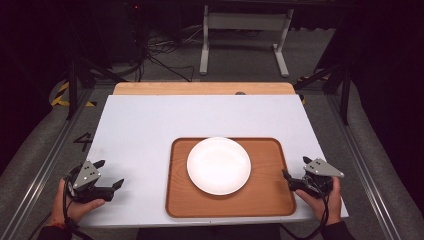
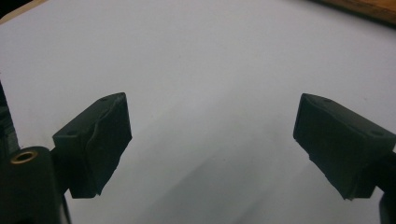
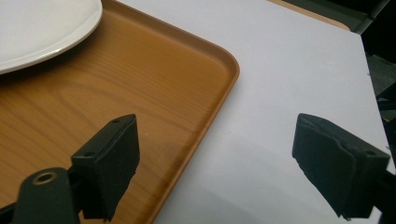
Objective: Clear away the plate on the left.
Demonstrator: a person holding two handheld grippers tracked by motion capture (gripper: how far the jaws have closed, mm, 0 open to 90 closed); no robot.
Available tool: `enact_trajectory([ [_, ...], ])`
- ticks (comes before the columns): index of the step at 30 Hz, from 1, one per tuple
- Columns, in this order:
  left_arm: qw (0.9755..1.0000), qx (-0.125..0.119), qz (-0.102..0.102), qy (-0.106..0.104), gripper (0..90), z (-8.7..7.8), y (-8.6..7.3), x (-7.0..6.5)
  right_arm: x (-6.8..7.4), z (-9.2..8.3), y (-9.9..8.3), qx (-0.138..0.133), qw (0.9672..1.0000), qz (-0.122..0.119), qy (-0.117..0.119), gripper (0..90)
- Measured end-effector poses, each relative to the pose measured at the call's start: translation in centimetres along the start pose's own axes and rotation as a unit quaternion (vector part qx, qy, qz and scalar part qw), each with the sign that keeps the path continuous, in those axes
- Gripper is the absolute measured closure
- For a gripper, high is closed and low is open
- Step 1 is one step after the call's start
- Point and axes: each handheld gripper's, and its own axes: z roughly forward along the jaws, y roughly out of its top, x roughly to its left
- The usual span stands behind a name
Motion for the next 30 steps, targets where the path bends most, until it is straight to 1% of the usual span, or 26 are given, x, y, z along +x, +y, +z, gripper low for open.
enact_trajectory([
  [3,1.0,-0.001,0.002,0.002,12.4,0.04,0.06,-0.12,-0.02,-0.08,-0.03,-0.001,1.0,0.001,0.0,15.5],
  [5,1.0,0.0,0.003,-0.002,12.4,0.09,-0.02,-0.18,0.02,-0.15,0.04,-0.003,1.0,-0.001,-0.003,15.5],
  [11,1.0,-0.002,0.005,-0.004,12.5,0.05,-0.06,-0.37,0.35,-0.11,0.19,-0.002,1.0,-0.009,-0.001,15.5],
  [13,0.9999,0.001,0.01,-0.003,12.5,0.11,0.01,-0.43,0.33,-0.12,0.18,-0.001,1.0,-0.008,-0.001,15.5],
  [18,1.0,0.002,0.008,-0.003,12.5,0.15,0.02,-0.5,0.27,-0.04,0.13,-0.001,1.0,-0.007,0.001,15.5],
  [19,0.9999,0.002,0.012,-0.004,12.5,0.16,0.03,-0.47,0.28,-0.04,0.13,0.0,1.0,-0.008,0.001,15.5],
  [30,0.9999,0.002,0.013,-0.004,12.6,0.13,0.05,-0.55,0.33,-0.1,0.17,0.0,1.0,-0.009,0.0,15.4],
])
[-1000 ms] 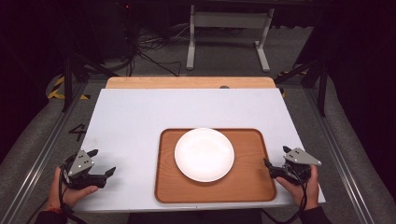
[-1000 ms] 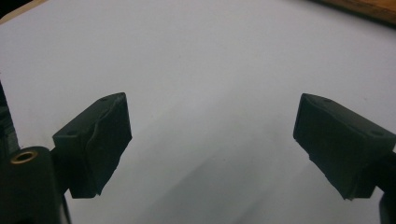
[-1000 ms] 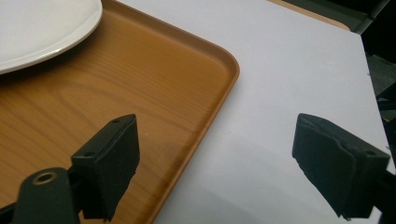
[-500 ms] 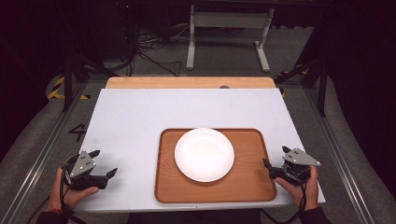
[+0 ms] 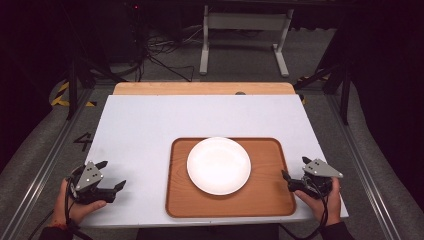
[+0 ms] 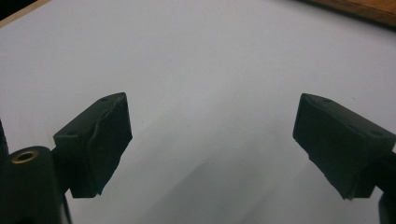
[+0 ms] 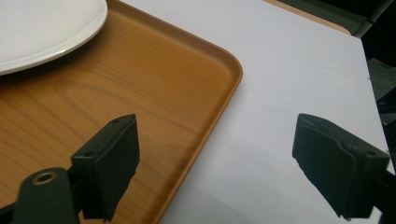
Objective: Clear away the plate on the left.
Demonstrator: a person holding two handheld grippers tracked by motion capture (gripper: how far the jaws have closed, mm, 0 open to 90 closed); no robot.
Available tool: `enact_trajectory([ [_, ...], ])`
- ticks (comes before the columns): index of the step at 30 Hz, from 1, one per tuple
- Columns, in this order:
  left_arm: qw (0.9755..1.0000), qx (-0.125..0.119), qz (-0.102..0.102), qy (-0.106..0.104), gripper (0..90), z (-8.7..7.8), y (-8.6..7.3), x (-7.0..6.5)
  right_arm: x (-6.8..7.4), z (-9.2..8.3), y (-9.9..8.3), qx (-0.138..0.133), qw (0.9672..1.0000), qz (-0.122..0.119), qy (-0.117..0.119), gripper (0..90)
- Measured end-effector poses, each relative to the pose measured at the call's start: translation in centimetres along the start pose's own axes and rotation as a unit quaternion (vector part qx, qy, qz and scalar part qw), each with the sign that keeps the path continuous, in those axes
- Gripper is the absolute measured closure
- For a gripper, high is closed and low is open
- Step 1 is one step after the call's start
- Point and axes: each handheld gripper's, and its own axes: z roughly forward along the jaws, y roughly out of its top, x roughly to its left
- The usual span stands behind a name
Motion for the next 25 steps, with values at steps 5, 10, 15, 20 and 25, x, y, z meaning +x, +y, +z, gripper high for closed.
enact_trajectory([
  [5,1.0,0.001,0.001,0.0,12.6,0.0,0.03,-0.04,0.0,-0.01,0.0,0.0,1.0,0.0,0.0,15.4],
  [10,1.0,0.0,0.002,0.0,12.6,0.1,0.11,-0.07,-0.07,0.05,-0.06,0.0,1.0,0.002,0.002,15.4],
  [15,1.0,0.0,0.005,0.001,12.7,0.17,0.2,-0.07,-0.25,0.09,-0.18,0.001,1.0,0.005,0.002,15.4],
  [20,1.0,0.0,0.005,0.001,12.8,0.2,0.21,-0.09,-0.22,0.11,-0.19,0.001,1.0,0.005,0.002,15.4],
  [25,1.0,0.004,0.006,0.0,12.9,0.39,0.36,-0.13,-0.25,0.1,-0.24,0.002,1.0,0.009,0.004,15.3],
])
